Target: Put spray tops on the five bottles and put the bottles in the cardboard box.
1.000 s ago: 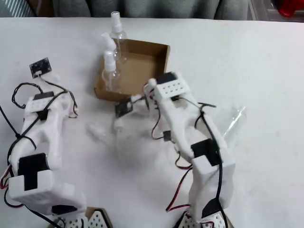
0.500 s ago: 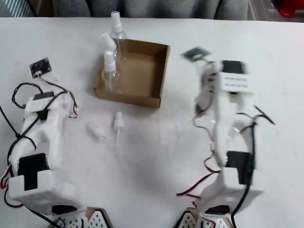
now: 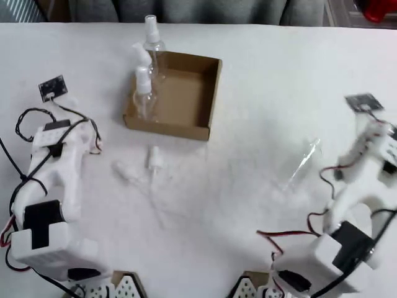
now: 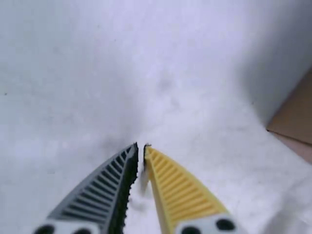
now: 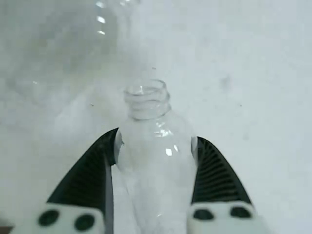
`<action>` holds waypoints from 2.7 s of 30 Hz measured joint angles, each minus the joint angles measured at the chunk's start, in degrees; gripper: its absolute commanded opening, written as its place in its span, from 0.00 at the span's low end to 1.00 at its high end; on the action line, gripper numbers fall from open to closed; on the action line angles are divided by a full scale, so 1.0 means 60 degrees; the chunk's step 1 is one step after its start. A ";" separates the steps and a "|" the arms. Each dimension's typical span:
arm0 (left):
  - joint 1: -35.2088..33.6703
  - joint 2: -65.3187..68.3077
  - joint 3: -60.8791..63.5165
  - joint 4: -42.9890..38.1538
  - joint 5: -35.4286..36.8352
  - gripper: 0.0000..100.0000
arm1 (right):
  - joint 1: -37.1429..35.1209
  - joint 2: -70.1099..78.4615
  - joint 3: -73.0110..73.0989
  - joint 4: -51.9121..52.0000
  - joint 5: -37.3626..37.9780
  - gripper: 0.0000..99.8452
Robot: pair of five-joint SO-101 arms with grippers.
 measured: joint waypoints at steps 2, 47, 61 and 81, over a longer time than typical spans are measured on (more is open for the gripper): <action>0.0000 0.0000 0.0000 0.0000 0.0000 0.02 | 0.0513 0.0000 0.0352 -0.0454 0.0308 0.02; 0.0000 0.0000 0.0000 0.0000 0.0000 0.02 | 0.1553 0.1245 0.1436 -0.3370 0.6095 0.27; 0.0000 0.0000 0.0000 0.0000 0.0000 0.02 | 0.1451 0.1788 0.1407 -0.4366 0.6095 0.26; 0.0000 0.0000 0.0000 0.0000 0.0000 0.02 | 0.1685 0.0703 0.1421 -0.3077 0.6095 0.28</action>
